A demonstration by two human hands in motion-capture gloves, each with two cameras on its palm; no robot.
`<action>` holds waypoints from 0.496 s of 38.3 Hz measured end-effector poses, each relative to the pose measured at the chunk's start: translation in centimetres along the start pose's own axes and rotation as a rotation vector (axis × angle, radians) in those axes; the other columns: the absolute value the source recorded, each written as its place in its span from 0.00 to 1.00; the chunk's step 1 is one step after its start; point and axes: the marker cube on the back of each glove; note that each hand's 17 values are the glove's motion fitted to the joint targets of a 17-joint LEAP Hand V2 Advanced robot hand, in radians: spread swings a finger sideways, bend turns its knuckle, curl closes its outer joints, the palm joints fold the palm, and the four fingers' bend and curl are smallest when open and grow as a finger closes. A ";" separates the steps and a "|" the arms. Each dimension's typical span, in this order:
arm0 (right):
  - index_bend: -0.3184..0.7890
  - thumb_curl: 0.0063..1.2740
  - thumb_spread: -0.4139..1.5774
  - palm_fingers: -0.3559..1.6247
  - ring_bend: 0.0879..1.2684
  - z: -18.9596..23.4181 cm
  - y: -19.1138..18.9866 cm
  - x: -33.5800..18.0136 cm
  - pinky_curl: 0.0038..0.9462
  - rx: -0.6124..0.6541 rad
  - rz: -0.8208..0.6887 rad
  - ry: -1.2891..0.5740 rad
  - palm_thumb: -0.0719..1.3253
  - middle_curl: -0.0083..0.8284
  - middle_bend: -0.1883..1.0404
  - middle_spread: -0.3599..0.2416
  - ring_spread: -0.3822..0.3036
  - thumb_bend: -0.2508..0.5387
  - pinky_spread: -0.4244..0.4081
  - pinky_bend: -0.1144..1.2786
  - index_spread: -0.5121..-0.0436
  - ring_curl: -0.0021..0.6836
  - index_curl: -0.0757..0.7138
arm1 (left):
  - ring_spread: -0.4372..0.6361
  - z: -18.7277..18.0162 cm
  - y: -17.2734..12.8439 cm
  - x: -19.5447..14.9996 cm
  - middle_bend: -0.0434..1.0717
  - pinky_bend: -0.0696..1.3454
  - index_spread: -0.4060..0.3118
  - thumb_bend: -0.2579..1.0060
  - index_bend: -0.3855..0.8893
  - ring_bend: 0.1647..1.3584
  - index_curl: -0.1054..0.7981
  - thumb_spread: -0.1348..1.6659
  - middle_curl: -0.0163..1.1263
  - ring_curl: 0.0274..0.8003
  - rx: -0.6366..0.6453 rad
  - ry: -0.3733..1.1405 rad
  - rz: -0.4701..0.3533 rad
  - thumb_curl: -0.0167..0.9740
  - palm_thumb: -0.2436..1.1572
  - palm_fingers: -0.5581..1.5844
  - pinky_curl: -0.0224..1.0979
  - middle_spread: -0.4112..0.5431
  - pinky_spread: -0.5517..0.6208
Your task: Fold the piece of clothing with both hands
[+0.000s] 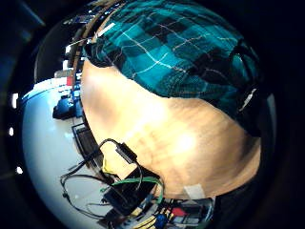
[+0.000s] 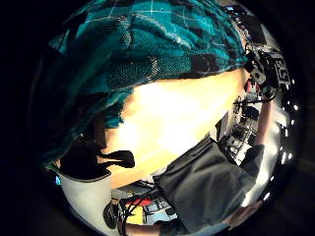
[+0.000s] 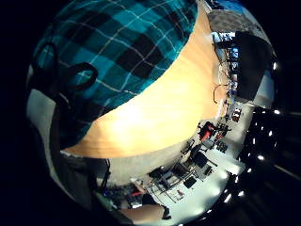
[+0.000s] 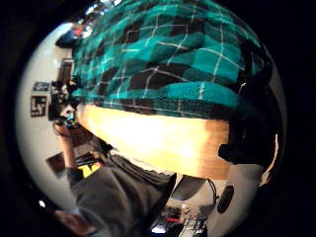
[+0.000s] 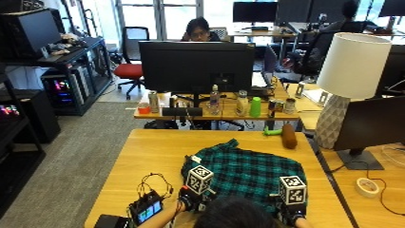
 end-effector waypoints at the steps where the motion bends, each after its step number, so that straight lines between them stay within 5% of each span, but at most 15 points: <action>1: 0.44 0.32 0.70 0.80 0.49 -0.1 0.3 0.0 0.39 -0.012 -0.005 -0.007 0.77 0.53 0.40 0.40 0.29 0.47 0.20 0.50 0.58 0.61 0.40 | 0.21 -0.2 0.2 0.0 0.39 0.40 0.28 0.32 0.55 0.32 0.52 0.69 0.34 0.33 -0.015 0.017 0.009 0.34 0.54 0.77 0.33 0.26 0.25; 12: 0.43 0.37 0.62 0.82 0.48 -5.4 5.8 -1.1 0.39 -0.107 -0.087 -0.017 0.81 0.56 0.41 0.37 0.26 0.39 0.14 0.49 0.58 0.64 0.48 | 0.13 -7.1 5.7 1.2 0.40 0.32 0.20 0.30 0.52 0.28 0.58 0.68 0.41 0.41 -0.151 0.158 0.153 0.40 0.62 0.81 0.35 0.16 0.19; 19: 0.43 0.39 0.60 0.82 0.48 -12.7 6.8 0.2 0.40 -0.047 -0.065 -0.001 0.82 0.57 0.42 0.36 0.25 0.34 0.13 0.49 0.58 0.64 0.51 | 0.12 -15.6 7.4 0.8 0.39 0.29 0.18 0.27 0.50 0.27 0.60 0.64 0.42 0.44 -0.074 0.155 0.145 0.45 0.65 0.82 0.35 0.14 0.18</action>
